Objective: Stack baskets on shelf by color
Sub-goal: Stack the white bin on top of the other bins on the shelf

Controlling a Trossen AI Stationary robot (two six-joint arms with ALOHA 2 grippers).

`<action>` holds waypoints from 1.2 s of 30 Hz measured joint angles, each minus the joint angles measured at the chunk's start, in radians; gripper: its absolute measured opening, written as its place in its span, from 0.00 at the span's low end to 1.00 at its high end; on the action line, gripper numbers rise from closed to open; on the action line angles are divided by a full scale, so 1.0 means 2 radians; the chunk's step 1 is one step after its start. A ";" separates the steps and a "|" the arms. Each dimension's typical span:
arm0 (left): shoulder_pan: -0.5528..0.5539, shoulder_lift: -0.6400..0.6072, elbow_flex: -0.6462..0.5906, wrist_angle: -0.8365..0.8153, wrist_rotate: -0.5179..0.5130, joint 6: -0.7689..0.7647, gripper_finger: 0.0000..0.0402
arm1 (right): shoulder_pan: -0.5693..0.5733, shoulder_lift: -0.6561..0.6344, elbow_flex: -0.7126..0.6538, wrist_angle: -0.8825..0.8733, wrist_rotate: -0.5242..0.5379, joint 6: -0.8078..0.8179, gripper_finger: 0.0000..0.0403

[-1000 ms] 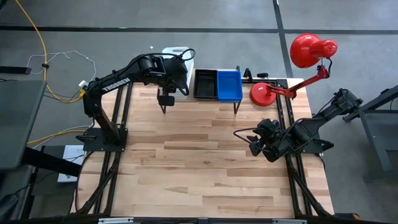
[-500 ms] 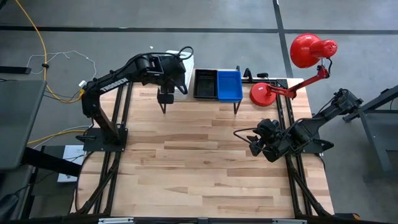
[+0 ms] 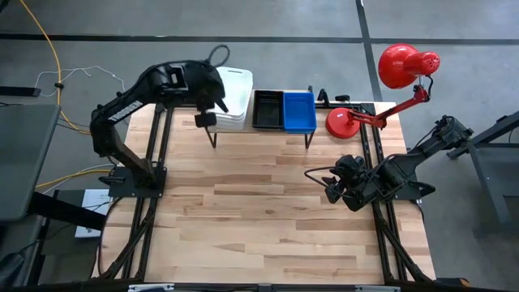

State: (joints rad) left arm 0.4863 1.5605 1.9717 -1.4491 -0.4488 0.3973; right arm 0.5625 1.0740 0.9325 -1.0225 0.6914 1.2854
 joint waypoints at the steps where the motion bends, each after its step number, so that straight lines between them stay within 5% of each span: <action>1: 0.010 -0.001 0.000 0.000 0.000 -0.008 0.24 | 0.000 0.000 0.000 0.000 0.000 0.000 0.48; 6: 0.082 -0.003 -0.019 0.009 0.068 -0.051 0.03 | 0.000 0.000 0.000 0.002 0.000 0.000 0.48; 14: 0.185 -0.002 -0.136 0.055 0.189 -0.090 0.00 | 0.000 0.000 0.000 0.007 -0.002 0.000 0.48; 36: 0.183 -0.060 -0.167 0.060 0.295 -0.150 0.00 | 0.000 0.000 0.000 0.007 -0.001 -0.001 0.48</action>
State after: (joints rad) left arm 0.8523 1.4414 1.6379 -1.3289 0.1417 0.0967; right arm 0.5625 1.0743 0.9325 -1.0077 0.6891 1.2827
